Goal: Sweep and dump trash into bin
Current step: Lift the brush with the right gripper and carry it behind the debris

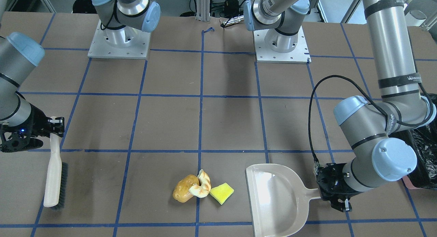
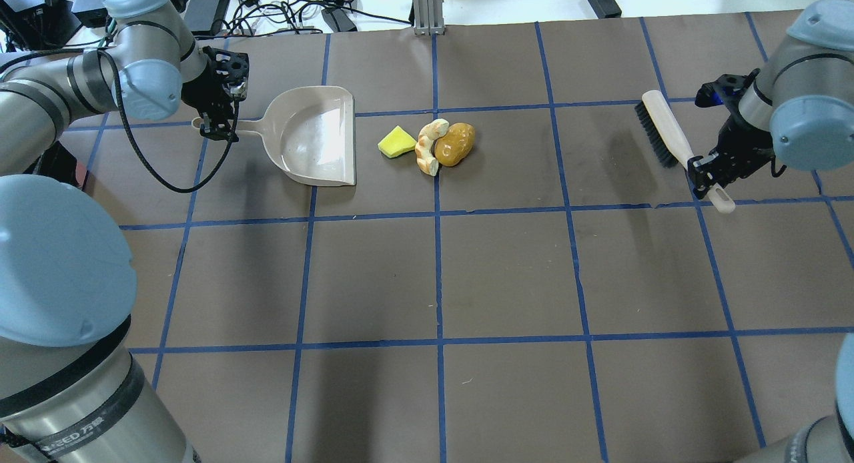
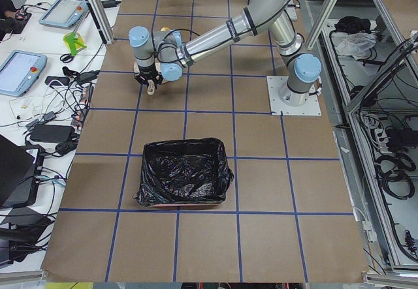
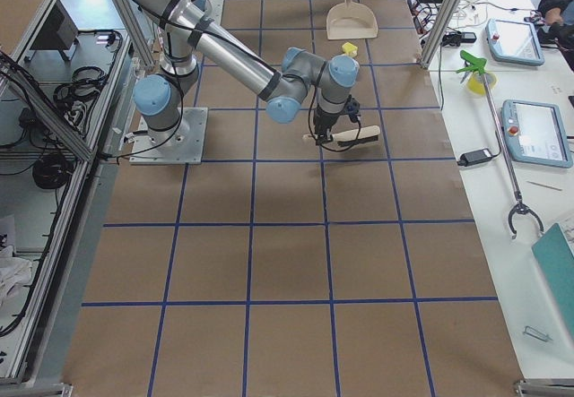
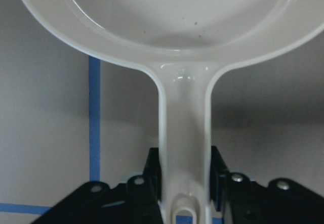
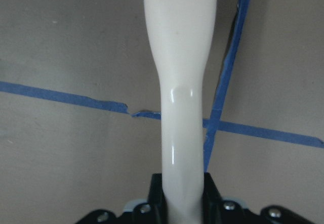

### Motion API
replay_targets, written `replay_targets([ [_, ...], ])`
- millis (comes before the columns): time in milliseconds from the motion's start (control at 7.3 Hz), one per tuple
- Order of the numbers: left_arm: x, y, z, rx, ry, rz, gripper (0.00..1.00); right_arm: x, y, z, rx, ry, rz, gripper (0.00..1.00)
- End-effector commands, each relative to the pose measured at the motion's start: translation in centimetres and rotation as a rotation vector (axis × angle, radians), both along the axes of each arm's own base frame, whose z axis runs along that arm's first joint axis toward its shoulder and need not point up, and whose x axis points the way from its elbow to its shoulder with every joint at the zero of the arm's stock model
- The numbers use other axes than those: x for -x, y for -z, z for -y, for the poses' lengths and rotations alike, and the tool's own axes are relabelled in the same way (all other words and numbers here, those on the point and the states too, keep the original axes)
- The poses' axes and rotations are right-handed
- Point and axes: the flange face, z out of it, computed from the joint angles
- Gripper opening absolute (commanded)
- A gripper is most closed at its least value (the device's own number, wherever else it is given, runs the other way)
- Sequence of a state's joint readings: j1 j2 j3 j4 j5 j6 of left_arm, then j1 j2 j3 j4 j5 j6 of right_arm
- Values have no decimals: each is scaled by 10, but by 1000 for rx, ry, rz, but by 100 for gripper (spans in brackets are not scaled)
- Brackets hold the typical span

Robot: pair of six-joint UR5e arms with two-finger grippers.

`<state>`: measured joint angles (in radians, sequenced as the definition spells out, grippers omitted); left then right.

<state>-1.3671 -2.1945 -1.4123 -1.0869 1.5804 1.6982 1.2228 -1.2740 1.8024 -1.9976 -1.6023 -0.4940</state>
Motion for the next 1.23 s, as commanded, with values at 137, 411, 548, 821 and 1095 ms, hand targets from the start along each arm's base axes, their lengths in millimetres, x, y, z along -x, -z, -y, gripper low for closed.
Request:
replay_targets([
  [137, 7, 0, -4, -8, 5, 23, 0, -134, -5, 6, 7, 188, 1, 0],
  [411, 19, -1, -2, -3, 16, 25, 0, -207, -6, -8, 5, 277, -5, 0],
  [548, 19, 0, -2, -5, 17, 25, 0, -241, -4, -18, -5, 317, 3, 0],
  [821, 19, 1, -2, -6, 18, 25, 0, -303, 3, -41, -27, 339, -9, 0],
  [1095, 19, 1, -2, -6, 18, 23, 0, -319, 8, -47, -57, 371, 23, 0],
])
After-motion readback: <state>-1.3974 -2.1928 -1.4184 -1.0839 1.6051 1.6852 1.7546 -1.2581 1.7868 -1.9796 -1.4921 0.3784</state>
